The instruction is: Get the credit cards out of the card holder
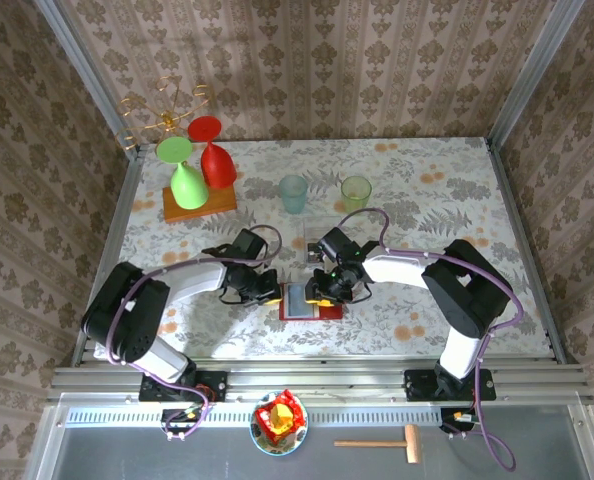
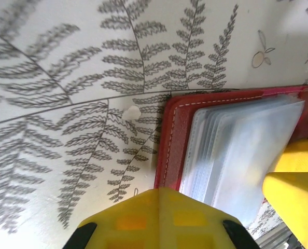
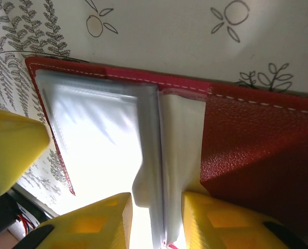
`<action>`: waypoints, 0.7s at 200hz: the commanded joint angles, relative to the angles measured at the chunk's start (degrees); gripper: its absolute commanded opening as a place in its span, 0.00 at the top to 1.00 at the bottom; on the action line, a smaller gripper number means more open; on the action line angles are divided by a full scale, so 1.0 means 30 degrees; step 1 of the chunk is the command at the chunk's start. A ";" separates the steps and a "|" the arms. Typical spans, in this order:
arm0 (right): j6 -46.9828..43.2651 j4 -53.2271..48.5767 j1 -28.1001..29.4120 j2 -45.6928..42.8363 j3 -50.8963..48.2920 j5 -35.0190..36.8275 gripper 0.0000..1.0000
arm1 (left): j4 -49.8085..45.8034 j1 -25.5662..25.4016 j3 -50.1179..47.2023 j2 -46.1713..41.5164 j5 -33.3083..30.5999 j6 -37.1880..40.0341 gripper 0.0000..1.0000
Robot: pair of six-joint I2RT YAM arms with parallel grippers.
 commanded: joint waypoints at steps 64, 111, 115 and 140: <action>0.1026 0.1502 -0.0324 -0.0336 -0.1303 -0.0716 0.68 | 0.2723 0.0074 -0.0200 -0.2172 0.1031 -0.1386 0.91; 0.1130 0.1857 -0.0406 -0.0439 -0.1629 -0.0754 0.68 | 0.5695 0.0045 -0.1171 -0.1837 0.2308 -0.3144 0.82; 0.1162 0.1871 -0.0417 -0.0419 -0.1636 -0.0798 0.68 | 0.5825 0.0045 -0.1221 -0.1759 0.2403 -0.3261 0.82; 0.1229 0.2025 -0.0439 -0.0454 -0.1710 -0.0887 0.68 | 0.6452 -0.0123 -0.1467 -0.1505 0.2487 -0.3714 0.79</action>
